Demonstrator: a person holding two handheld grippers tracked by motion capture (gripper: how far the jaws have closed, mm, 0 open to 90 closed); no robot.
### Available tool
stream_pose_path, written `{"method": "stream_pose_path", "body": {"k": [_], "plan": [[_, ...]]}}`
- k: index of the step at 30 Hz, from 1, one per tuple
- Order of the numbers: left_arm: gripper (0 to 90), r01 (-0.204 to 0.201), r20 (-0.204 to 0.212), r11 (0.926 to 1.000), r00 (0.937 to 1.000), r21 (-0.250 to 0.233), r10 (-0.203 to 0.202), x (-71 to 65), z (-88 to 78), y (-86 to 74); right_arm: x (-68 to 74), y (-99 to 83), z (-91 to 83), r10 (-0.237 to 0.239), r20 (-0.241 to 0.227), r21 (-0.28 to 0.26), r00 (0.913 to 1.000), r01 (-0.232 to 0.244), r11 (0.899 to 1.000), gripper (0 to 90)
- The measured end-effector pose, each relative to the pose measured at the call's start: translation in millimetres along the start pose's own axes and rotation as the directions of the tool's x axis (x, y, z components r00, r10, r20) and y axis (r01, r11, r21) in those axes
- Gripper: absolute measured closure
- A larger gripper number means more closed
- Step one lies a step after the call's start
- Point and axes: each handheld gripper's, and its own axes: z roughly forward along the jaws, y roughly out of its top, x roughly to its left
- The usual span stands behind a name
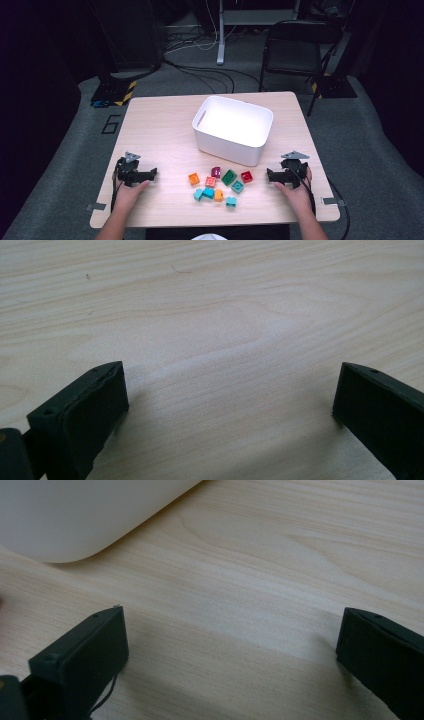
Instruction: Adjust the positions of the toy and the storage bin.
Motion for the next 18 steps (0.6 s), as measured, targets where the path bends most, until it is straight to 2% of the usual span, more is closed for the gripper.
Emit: {"method": "stream_pose_path", "body": {"k": [12, 16, 17, 18], "plan": [[0.7, -0.006, 0.001, 1.0000, 1.0000, 0.001, 0.006, -0.4, 0.3, 0.1, 2.2, -0.9, -0.8, -0.015, -0.014, -0.002, 0.9998, 0.015, 1.000, 0.0], [0.6, -0.009, 0.007, 1.0000, 0.9999, -0.001, 0.009, -1.7, 0.1, -0.3, 3.2, -1.2, -0.9, -0.012, -0.002, -0.004, 0.9999, 0.012, 1.000, 0.0], [1.8, -0.009, 0.009, 1.0000, 0.9999, 0.001, 0.009, -1.3, -1.0, 0.4, 3.3, -1.3, -1.1, -0.011, -0.001, -0.004, 0.9999, 0.011, 1.000, 0.0], [7.2, -0.007, 0.009, 1.0000, 0.9999, -0.005, 0.007, -0.6, -3.2, 1.0, 3.6, -1.3, -1.2, -0.008, -0.004, -0.006, 1.0000, 0.008, 1.000, 0.6]]}}
